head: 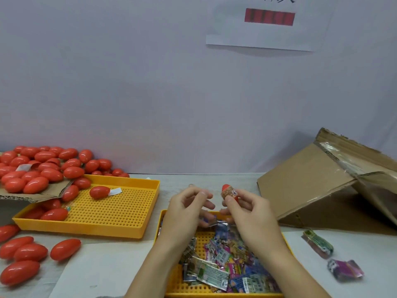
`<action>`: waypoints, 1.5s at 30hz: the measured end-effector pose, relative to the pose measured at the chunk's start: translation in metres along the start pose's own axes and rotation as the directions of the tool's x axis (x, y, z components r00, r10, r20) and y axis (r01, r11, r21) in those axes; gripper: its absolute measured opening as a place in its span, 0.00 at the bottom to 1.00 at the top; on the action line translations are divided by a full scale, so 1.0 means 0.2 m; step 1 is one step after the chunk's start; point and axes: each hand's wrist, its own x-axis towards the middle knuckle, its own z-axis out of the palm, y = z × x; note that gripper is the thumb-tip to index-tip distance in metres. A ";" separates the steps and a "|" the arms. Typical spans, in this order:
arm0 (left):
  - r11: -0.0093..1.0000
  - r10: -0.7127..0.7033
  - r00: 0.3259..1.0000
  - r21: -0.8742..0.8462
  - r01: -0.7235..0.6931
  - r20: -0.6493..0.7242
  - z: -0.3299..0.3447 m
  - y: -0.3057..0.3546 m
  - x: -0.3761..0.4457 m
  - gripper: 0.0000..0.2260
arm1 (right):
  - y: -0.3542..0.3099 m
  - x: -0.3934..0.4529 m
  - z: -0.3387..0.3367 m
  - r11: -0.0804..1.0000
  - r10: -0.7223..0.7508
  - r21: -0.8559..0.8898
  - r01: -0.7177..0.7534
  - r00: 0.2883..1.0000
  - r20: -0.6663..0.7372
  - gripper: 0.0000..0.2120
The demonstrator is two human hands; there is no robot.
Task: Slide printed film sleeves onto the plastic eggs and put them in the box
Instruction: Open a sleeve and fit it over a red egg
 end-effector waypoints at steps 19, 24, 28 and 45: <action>1.000 -0.003 0.998 -0.023 0.001 -0.055 0.00 0.01 0.03 0.11 | -0.19 0.18 -0.20 0.904 0.298 0.254 -0.343 0.934 0.200 0.12; 0.973 0.145 0.979 0.202 -0.115 -0.141 -0.13 0.08 0.04 0.11 | -0.18 0.04 0.06 0.983 0.183 -0.092 -0.158 0.881 0.436 0.08; 0.759 0.248 0.954 0.646 -0.082 -0.170 -0.38 0.09 0.06 0.08 | -0.17 0.03 0.07 0.981 0.102 -0.194 -0.022 0.905 0.412 0.07; -0.235 -0.317 0.930 0.966 0.111 -0.184 -0.83 0.23 0.44 0.08 | -0.04 0.13 -0.01 0.994 0.066 -0.109 -0.024 0.917 0.394 0.08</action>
